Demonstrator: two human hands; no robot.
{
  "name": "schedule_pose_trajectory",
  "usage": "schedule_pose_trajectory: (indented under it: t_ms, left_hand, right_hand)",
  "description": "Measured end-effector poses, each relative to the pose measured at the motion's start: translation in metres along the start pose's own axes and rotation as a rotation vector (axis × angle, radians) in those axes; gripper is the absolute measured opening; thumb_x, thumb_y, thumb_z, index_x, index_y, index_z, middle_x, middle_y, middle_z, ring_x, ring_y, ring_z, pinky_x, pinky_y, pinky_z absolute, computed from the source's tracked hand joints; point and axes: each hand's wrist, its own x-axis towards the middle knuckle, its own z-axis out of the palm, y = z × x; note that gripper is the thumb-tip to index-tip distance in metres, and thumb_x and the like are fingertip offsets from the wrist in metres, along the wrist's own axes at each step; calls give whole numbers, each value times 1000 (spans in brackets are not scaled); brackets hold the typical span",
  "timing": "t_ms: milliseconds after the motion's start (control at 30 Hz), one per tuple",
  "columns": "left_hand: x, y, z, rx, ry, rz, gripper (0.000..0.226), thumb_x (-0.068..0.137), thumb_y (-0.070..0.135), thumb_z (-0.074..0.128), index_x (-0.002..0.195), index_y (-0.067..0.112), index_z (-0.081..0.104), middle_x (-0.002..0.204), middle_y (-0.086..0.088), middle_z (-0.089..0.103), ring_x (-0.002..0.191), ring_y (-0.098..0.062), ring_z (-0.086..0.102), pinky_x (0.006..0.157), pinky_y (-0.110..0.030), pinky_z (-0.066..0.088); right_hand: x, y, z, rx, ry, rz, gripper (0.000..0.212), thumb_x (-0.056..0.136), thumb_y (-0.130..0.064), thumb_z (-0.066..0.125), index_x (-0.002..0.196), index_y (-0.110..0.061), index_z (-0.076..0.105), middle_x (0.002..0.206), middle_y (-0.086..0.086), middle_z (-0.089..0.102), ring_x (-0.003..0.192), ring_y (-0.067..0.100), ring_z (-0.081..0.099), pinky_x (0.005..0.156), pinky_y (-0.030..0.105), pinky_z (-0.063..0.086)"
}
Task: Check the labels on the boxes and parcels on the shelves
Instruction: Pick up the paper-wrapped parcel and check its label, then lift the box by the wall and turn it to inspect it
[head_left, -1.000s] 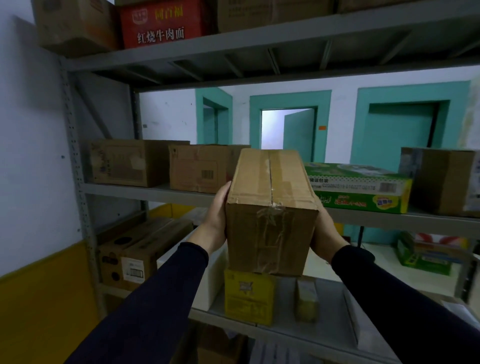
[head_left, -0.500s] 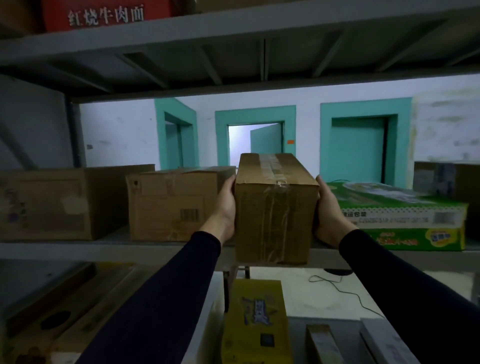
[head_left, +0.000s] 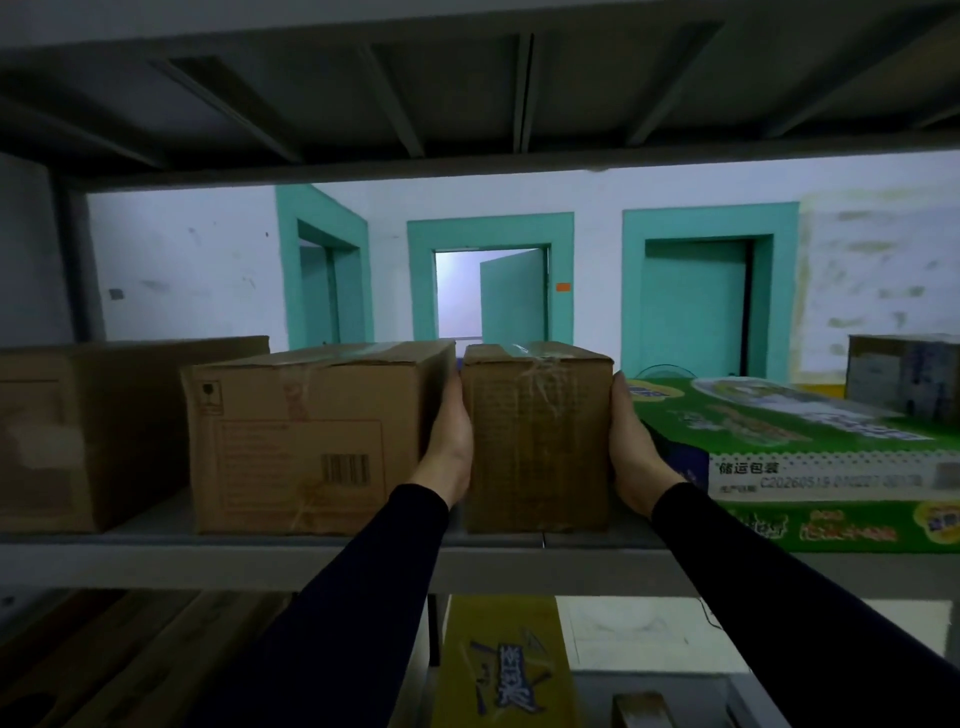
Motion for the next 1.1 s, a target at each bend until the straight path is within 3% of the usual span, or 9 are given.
schedule_pose_trajectory:
  t_ms: [167,300,433,567,700,767,867,933,1100]
  left_hand:
    - [9,-6,-1,53,21,1,65,101,61,27,101,15,74,104,-10,75,99,-25,69,101,-47,48]
    - [11,-3,-2,108,43,-26,61,102,57,28,97,16,72,96,-7,75,91,-21,68,84,-35,50]
    - [3,6,0,100,75,-62,58,105,52,24,89,19,69,88,-6,71,84,-19,64,86,-37,49]
    - [-17,19,3,171,78,-63,59,106,51,18,88,23,66,85,-1,67,85,-14,62,63,-27,42]
    - [-51,41,5,327,68,-30,52,107,49,17,81,28,56,73,8,63,72,-5,50,58,-20,41]
    - [-66,56,1,377,76,8,49,107,47,19,86,24,58,81,3,65,79,-8,54,73,-21,46]
    - [-78,76,-22,426,120,12,66,104,57,16,146,15,43,149,-11,46,137,-26,42,118,-44,25]
    - [-85,88,-36,455,163,28,70,102,61,15,155,18,29,159,-9,33,145,-26,32,121,-50,19]
    - [-100,116,-98,452,327,117,70,102,61,21,150,15,40,152,-11,44,138,-28,42,118,-50,29]
  right_hand:
    - [22,11,-1,26,22,8,113,46,-99,46,131,-28,66,129,5,68,115,29,65,110,53,44]
    - [32,14,-6,86,8,6,124,30,-100,57,134,-32,63,133,2,65,118,28,63,111,54,42]
    - [12,-6,-8,28,-15,-49,110,54,-96,44,140,-30,57,139,3,62,123,26,60,112,51,42]
    - [-32,-38,-3,-198,25,-275,72,99,-66,30,149,-16,45,153,6,46,141,24,42,118,40,29]
    - [-53,-55,-5,-253,105,-542,50,107,-42,38,140,-9,55,142,7,56,122,13,50,98,21,31]
    - [-63,-62,1,-273,125,-626,44,106,-38,44,135,-10,59,135,6,61,116,10,51,95,21,35]
    - [-80,-71,21,-312,51,-671,37,105,-35,48,130,-11,62,123,0,61,112,11,53,90,19,36]
    - [-91,-72,37,-332,-31,-675,37,104,-35,50,131,-11,61,121,-3,58,113,10,52,94,22,37]
    - [-118,-57,89,-397,-196,-666,40,103,-37,50,132,-12,61,132,3,62,112,7,53,95,23,39]
